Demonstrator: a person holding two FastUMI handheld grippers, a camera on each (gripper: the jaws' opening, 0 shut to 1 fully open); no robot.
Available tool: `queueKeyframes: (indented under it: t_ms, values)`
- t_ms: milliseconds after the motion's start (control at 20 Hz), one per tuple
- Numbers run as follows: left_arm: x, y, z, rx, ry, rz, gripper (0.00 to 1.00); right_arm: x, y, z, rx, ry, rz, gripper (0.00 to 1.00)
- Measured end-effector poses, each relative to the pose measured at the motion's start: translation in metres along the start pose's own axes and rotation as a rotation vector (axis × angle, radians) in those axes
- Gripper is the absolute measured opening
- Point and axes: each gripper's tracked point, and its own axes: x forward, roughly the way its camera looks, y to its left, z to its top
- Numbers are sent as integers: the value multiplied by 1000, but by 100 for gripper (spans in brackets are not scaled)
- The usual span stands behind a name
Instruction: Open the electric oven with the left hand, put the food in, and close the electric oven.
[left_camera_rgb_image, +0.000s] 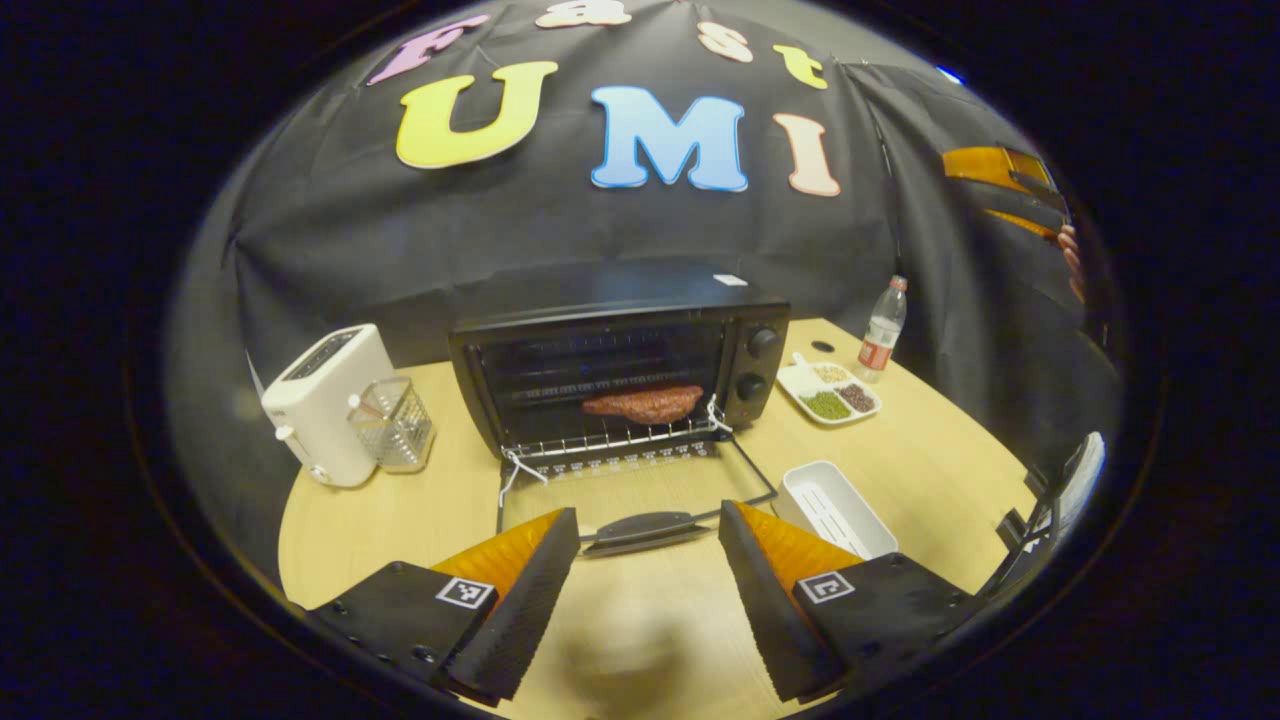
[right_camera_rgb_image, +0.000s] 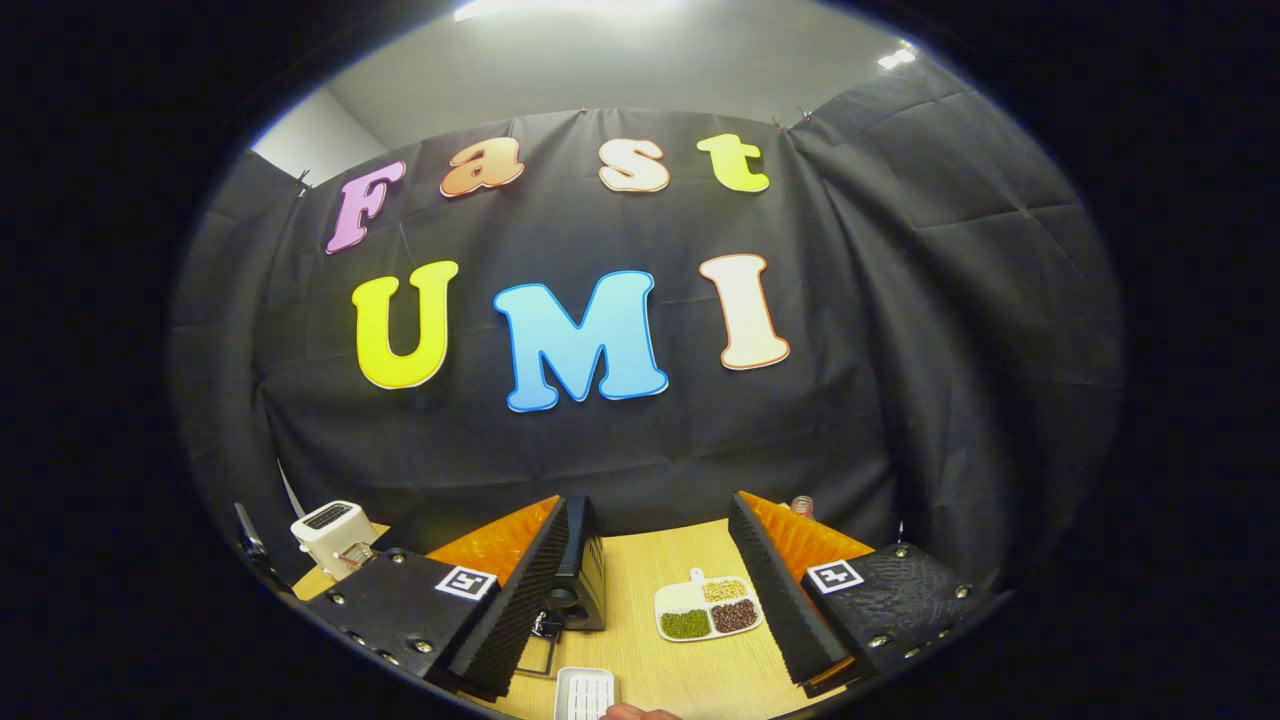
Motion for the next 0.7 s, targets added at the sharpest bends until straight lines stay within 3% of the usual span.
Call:
queueKeyframes:
  t_ms: [50, 100, 700]
  values:
    - [6, -2, -6, 1, 19, 2, 91, -1, -8, 3, 3, 1, -7, 97]
    - [11, -3, -13, 4, 42, 6, 95, 0, -15, 4, 5, 3, -12, 97]
    - [62, -17, -78, -115, 310, 38, 99, -4, -74, -8, -1, 55, -77, 97]
